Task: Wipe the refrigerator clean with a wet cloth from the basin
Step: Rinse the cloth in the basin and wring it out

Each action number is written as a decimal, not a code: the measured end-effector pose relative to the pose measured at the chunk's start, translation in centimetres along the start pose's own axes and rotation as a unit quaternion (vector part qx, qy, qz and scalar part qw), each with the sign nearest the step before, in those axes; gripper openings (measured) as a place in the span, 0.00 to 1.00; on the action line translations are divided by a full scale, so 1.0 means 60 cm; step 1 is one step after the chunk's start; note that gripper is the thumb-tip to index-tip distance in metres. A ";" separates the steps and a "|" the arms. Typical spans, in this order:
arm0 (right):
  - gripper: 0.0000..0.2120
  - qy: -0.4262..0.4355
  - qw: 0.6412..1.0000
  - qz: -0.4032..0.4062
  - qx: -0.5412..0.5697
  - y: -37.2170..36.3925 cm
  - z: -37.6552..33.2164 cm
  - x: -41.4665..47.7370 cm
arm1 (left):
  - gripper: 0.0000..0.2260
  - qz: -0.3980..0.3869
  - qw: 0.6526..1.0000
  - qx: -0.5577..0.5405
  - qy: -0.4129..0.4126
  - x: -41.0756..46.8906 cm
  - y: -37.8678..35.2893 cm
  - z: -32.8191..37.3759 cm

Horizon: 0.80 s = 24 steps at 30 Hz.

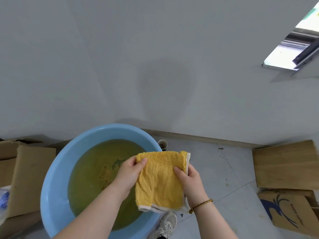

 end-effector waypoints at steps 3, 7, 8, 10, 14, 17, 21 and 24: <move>0.09 -0.008 1.000 0.002 0.008 0.017 0.009 0.031 | 0.12 -0.043 0.995 0.034 0.089 0.037 -0.009 -0.032; 0.05 -0.062 0.998 -0.003 -0.007 0.040 0.031 0.082 | 0.33 -0.013 0.987 0.097 0.128 0.089 -0.019 -0.056; 0.05 -0.070 0.997 -0.006 -0.023 0.044 0.035 0.095 | 0.34 0.002 0.985 0.121 0.126 0.101 -0.018 -0.059; 0.04 -0.076 0.995 -0.005 -0.057 0.051 0.044 0.115 | 0.34 0.021 0.979 0.158 0.128 0.119 -0.017 -0.067; 0.10 -0.091 0.990 0.014 -0.105 0.065 0.061 0.141 | 0.33 0.028 0.981 0.124 0.144 0.131 -0.017 -0.088; 0.23 -0.118 0.984 0.051 -0.121 0.075 0.083 0.155 | 0.34 0.024 0.982 0.104 0.158 0.130 -0.013 -0.104; 0.26 -0.032 0.957 0.174 -0.229 0.068 0.090 0.140 | 0.31 0.129 0.967 0.208 0.075 0.113 -0.011 -0.109; 0.24 0.016 0.965 0.070 -0.253 0.025 0.097 0.127 | 0.17 0.148 0.949 0.277 -0.004 0.101 -0.021 -0.113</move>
Point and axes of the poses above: each hand's wrist, its own x-axis towards the middle knuckle, its own y-axis out of the back of the hand, z = x × y, the point moved 1 cm from there along x, towards the middle knuckle, and after that the axes turned 15 degrees about -z, right-handed, at the moved point
